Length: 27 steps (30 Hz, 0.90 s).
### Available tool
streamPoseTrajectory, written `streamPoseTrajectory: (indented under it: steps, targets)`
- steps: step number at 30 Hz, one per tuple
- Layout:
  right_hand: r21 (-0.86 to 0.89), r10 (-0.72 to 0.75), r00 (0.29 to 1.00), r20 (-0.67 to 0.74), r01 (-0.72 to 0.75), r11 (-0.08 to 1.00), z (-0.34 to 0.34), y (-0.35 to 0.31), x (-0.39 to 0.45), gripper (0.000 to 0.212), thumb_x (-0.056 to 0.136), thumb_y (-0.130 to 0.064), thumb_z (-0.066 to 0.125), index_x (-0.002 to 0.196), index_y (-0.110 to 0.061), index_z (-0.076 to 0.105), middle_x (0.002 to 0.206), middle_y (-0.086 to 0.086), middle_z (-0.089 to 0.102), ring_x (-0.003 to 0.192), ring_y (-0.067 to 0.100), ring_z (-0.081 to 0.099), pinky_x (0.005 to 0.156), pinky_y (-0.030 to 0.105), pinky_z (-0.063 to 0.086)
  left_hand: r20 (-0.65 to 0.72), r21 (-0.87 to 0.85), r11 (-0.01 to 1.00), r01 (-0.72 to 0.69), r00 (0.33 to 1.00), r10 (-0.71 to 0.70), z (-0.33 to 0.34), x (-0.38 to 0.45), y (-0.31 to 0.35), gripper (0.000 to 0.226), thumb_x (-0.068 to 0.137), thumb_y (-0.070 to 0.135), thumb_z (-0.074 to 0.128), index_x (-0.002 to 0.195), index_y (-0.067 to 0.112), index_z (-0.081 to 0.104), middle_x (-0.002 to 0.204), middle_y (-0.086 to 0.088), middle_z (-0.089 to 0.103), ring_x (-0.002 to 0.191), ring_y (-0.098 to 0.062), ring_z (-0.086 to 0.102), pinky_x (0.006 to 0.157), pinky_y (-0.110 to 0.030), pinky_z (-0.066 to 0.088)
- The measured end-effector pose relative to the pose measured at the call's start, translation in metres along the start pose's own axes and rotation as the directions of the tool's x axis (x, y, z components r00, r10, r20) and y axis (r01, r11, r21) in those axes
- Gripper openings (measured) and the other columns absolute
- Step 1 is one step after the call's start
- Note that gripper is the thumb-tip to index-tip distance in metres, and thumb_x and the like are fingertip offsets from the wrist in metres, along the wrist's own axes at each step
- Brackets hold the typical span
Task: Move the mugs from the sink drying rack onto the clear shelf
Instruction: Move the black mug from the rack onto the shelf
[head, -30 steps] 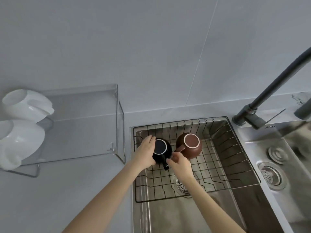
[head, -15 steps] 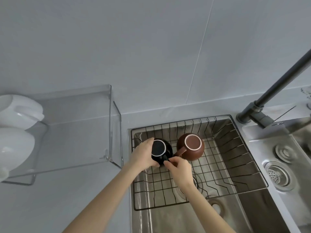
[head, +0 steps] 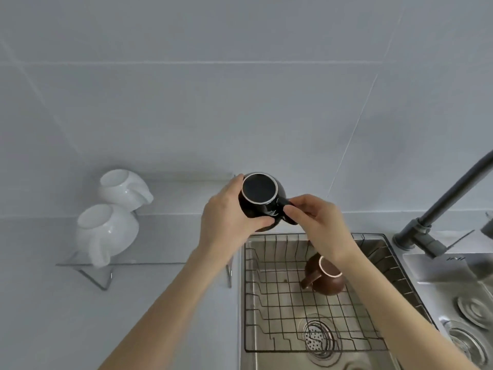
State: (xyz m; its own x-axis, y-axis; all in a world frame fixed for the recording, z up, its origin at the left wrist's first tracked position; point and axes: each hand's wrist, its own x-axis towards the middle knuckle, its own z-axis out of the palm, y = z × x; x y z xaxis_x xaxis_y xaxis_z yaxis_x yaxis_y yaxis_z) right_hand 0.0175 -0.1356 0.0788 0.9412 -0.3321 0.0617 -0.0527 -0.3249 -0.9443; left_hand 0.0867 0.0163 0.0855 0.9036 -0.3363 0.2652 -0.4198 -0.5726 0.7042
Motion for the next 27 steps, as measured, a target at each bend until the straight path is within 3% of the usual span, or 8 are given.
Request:
streamPoseTrajectory:
  steps: [3, 7, 10, 12, 17, 21, 27]
  targets:
    - [-0.005, -0.066, 0.998, 0.015, 0.066, 0.998, 0.027, -0.025, 0.021, 0.007, 0.084, -0.015, 0.06, 0.086, -0.014, 0.067, 0.074, -0.009, 0.068, 0.063, -0.006, 0.061, 0.062, 0.003, 0.046, -0.047, -0.048, 0.999, 0.009, 0.999, -0.011, -0.034, 0.014, -0.013, 0.073, 0.048, 0.032, 0.085, 0.113, 0.024, 0.054, 0.097, 0.01, 0.068, 0.087, -0.011, 0.059, 0.068, -0.007, 0.039]
    - [-0.056, -0.092, 0.995, 0.042, 0.094, 0.994, 0.072, -0.038, 0.045, 0.009, 0.084, -0.017, 0.06, 0.085, -0.013, 0.067, 0.072, -0.005, 0.066, 0.067, 0.006, 0.06, 0.062, 0.009, 0.045, -0.059, -0.027, 0.999, 0.047, 0.997, -0.049, -0.066, 0.031, -0.042, 0.066, 0.049, 0.025, 0.085, 0.108, 0.02, 0.057, 0.094, 0.004, 0.069, 0.086, -0.015, 0.06, 0.073, -0.021, 0.042]
    - [-0.062, -0.069, 0.997, 0.033, 0.071, 0.996, 0.099, -0.034, 0.056, 0.011, 0.084, -0.017, 0.059, 0.088, -0.01, 0.067, 0.077, 0.003, 0.068, 0.075, 0.018, 0.063, 0.075, 0.029, 0.049, -0.036, -0.003, 0.995, 0.096, 0.995, -0.096, -0.074, 0.043, -0.063, 0.063, 0.048, 0.023, 0.085, 0.106, 0.018, 0.059, 0.095, 0.001, 0.07, 0.089, -0.02, 0.062, 0.075, -0.027, 0.045]
    - [-0.069, -0.05, 0.998, 0.033, 0.052, 0.996, 0.113, -0.03, 0.066, 0.011, 0.084, -0.016, 0.059, 0.089, -0.01, 0.067, 0.078, 0.005, 0.069, 0.075, 0.02, 0.063, 0.078, 0.036, 0.05, -0.018, -0.008, 0.992, 0.128, 0.992, -0.128, -0.075, 0.051, -0.078, 0.064, 0.048, 0.021, 0.085, 0.107, 0.018, 0.06, 0.097, -0.001, 0.071, 0.091, -0.021, 0.062, 0.076, -0.027, 0.045]
    - [-0.105, -0.012, 0.999, 0.045, 0.016, 0.994, 0.131, -0.021, 0.085, 0.01, 0.083, -0.015, 0.059, 0.087, -0.01, 0.068, 0.074, 0.007, 0.067, 0.072, 0.022, 0.064, 0.079, 0.04, 0.052, 0.024, 0.002, 0.985, 0.17, 0.985, -0.17, -0.071, 0.065, -0.102, 0.063, 0.049, 0.02, 0.086, 0.107, 0.018, 0.062, 0.099, -0.004, 0.072, 0.094, -0.022, 0.063, 0.076, -0.027, 0.045]
    - [-0.145, -0.002, 0.998, 0.055, 0.01, 0.989, 0.137, -0.013, 0.091, 0.013, 0.085, -0.014, 0.058, 0.09, -0.006, 0.067, 0.082, 0.015, 0.071, 0.076, 0.024, 0.066, 0.078, 0.038, 0.054, 0.067, 0.002, 0.984, 0.18, 0.981, -0.18, -0.065, 0.072, -0.114, 0.062, 0.047, 0.022, 0.086, 0.104, 0.017, 0.063, 0.097, -0.003, 0.073, 0.092, -0.021, 0.064, 0.079, -0.031, 0.049]
    - [-0.222, -0.066, 0.996, 0.052, 0.076, 0.972, 0.138, -0.013, 0.095, 0.017, 0.085, -0.012, 0.056, 0.088, -0.001, 0.068, 0.092, 0.017, 0.07, 0.089, 0.027, 0.063, 0.083, 0.042, 0.052, 0.088, -0.035, 0.979, 0.2, 0.977, -0.196, -0.06, 0.075, -0.12, 0.06, 0.05, 0.021, 0.086, 0.105, 0.019, 0.063, 0.097, 0.0, 0.071, 0.09, -0.016, 0.061, 0.067, -0.016, 0.041]
